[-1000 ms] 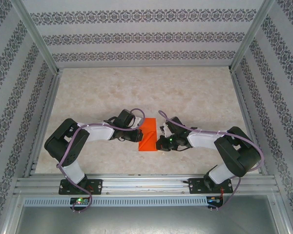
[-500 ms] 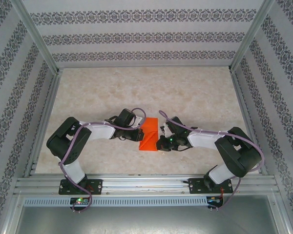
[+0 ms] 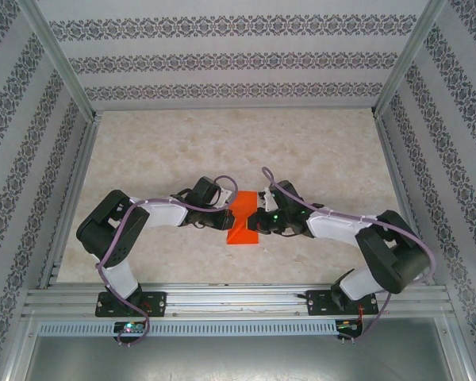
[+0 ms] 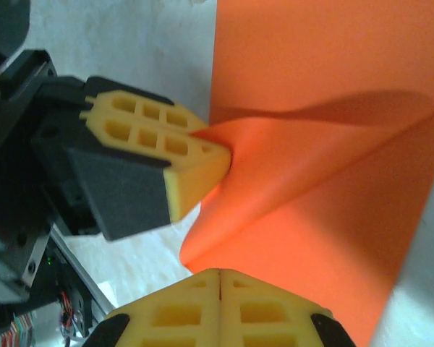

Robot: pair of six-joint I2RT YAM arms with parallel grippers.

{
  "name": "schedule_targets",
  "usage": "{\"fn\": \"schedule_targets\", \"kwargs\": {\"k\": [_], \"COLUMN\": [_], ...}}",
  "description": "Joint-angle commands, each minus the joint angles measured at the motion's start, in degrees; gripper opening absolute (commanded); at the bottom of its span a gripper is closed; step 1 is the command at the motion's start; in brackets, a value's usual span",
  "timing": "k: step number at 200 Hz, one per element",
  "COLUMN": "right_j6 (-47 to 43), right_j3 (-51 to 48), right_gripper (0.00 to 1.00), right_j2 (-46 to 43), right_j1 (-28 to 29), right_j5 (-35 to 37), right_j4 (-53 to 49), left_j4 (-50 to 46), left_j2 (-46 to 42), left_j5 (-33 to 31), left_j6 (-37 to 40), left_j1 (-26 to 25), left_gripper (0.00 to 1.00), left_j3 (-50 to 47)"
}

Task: Fold a paper plane with a square sheet of paper (fold left side to right side)
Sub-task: Fold the triangle a second time at the center of the table.

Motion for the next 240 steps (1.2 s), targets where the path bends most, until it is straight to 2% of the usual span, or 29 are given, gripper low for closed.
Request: {"fn": "schedule_targets", "kwargs": {"k": [1, 93, 240], "right_j6": [2.24, 2.07, 0.58], "right_j3": [2.97, 5.17, 3.41], "right_gripper": [0.0, 0.0, 0.0], "right_j2": [2.98, 10.16, 12.16], "right_j1": [1.29, 2.32, 2.43], "right_j5": [1.0, 1.49, 4.84], "right_j4": [4.86, 5.8, 0.35], "left_j4": [-3.03, -3.13, -3.81], "left_j2": [2.62, 2.94, 3.31], "left_j5": [-2.89, -2.73, -3.52], "left_j6": [1.14, 1.19, 1.31], "left_j1": [-0.19, -0.37, -0.55], "left_gripper": [0.0, 0.0, 0.0], "left_j3": [-1.16, -0.84, -0.49]}}
